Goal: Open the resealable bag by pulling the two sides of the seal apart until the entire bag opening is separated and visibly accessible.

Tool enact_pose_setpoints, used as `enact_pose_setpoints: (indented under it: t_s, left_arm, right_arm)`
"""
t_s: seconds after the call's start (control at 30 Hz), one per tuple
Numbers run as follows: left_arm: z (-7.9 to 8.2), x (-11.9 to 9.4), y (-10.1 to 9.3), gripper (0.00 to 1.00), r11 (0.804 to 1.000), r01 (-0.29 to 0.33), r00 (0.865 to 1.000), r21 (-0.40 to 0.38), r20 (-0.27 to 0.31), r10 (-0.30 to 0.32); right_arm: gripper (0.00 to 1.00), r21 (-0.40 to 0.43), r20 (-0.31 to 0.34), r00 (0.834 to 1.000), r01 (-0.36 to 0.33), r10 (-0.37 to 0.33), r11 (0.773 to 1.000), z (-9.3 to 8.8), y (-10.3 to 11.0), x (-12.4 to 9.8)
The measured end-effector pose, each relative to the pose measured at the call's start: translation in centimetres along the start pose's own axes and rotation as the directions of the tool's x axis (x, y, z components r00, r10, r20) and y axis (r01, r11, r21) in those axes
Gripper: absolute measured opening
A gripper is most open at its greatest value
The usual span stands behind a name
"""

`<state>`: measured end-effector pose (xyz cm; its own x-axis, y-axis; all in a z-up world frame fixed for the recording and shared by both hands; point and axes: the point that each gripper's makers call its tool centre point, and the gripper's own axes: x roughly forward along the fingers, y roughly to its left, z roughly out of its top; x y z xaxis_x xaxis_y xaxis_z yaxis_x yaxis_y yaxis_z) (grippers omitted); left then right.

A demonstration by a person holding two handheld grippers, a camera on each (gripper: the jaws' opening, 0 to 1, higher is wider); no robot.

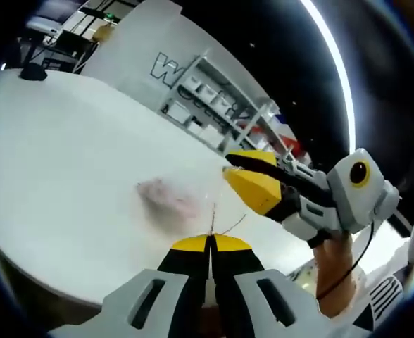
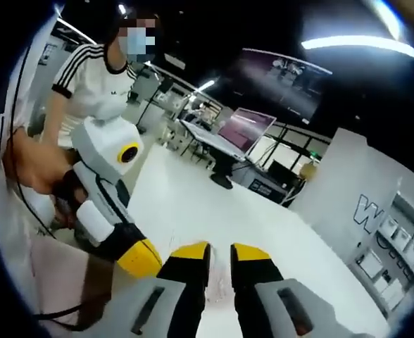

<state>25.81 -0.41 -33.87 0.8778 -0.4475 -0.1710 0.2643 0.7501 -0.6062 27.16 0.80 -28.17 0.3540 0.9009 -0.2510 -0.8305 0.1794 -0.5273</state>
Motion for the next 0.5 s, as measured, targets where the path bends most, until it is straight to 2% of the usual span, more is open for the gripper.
enact_pose_setpoints:
  t_s: [0.13,0.27,0.37,0.5]
  left_arm:
    - [-0.1,-0.1,0.0,0.01,1.000,-0.002,1.000,-0.001,0.000,0.002]
    - [-0.4,0.0,0.0,0.01,1.000,-0.004,1.000,0.003,-0.010,0.004]
    - [-0.6,0.0,-0.2,0.01,1.000,0.001,1.000,0.007,-0.016,0.000]
    - [-0.4,0.1,-0.2,0.01,1.000,-0.002,1.000,0.013,-0.012,0.002]
  right_arm:
    - [0.13,-0.027,-0.068,0.998,-0.022,0.020,0.999,-1.9,1.2,-0.2]
    - [0.12,-0.003,-0.083,0.996,0.030,-0.030,1.000,-2.7,-0.3,-0.6]
    - [0.12,0.025,-0.052,0.995,0.086,-0.085,0.996,-2.2,-1.7,-0.9]
    - [0.12,0.038,-0.035,0.996,0.083,-0.082,0.996,-1.8,-1.5,-0.7]
